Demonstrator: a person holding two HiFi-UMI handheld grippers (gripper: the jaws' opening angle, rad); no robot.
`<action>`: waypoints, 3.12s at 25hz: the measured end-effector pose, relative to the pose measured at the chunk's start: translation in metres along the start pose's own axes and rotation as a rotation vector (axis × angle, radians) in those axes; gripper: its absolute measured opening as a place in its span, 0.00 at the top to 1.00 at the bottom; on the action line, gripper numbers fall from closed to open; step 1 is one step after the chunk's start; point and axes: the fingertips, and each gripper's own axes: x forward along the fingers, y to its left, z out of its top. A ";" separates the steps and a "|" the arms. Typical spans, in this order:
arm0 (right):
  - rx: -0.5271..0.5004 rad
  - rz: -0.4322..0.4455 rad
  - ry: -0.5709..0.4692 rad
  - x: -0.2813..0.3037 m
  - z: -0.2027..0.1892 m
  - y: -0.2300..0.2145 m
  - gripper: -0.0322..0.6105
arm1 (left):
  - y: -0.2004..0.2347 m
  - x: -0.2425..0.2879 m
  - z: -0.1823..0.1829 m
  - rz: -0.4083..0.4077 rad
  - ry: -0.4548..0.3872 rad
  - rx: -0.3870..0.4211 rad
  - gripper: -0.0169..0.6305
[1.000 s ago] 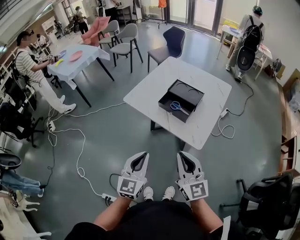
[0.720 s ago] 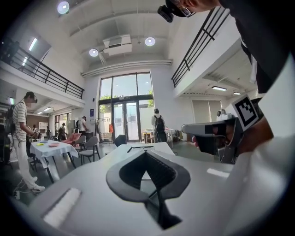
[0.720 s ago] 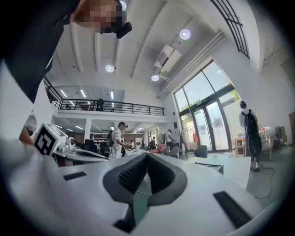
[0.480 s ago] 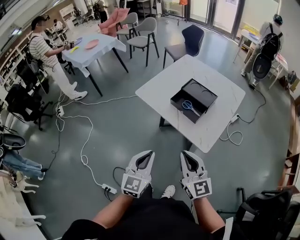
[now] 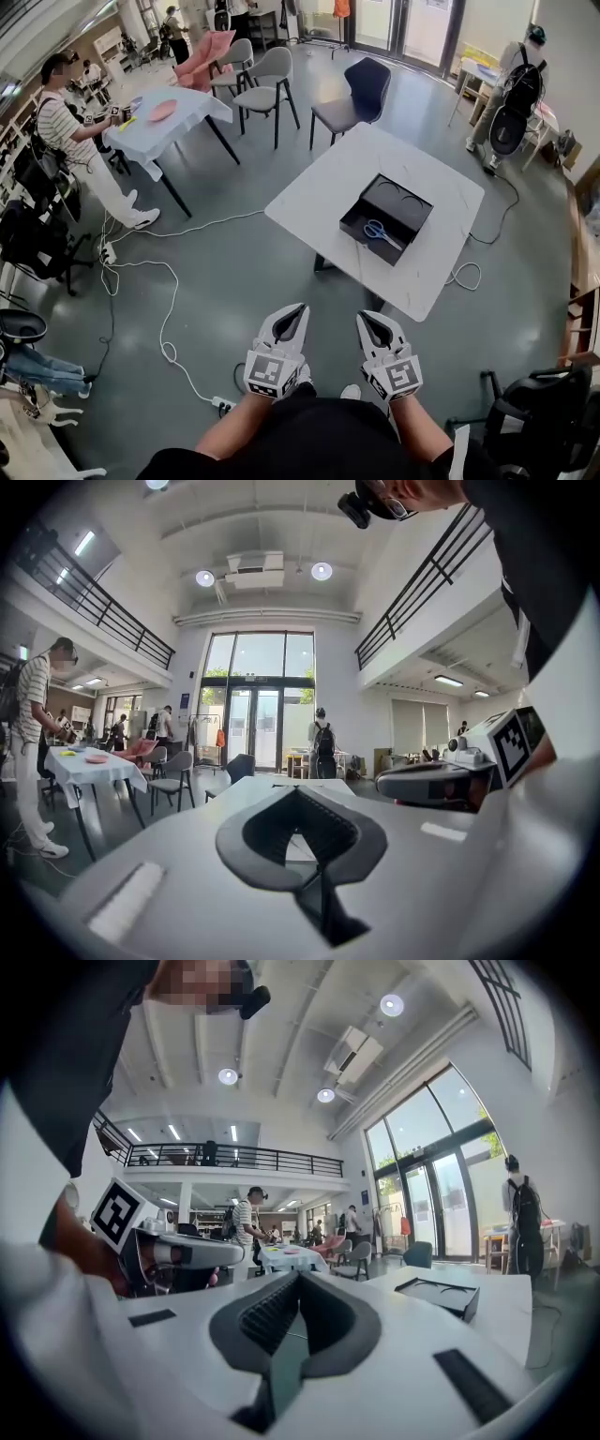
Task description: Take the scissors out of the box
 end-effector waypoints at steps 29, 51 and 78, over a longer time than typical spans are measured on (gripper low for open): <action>0.017 -0.272 0.021 0.087 0.000 -0.074 0.94 | 0.080 0.090 0.000 -0.185 0.008 0.069 0.96; 0.008 -0.271 -0.050 0.143 0.029 -0.262 0.94 | 0.056 0.265 0.035 -0.212 0.049 0.144 0.96; 0.155 -0.518 -0.071 0.142 0.027 -0.316 0.94 | 0.053 0.391 0.022 -0.492 0.104 0.148 0.96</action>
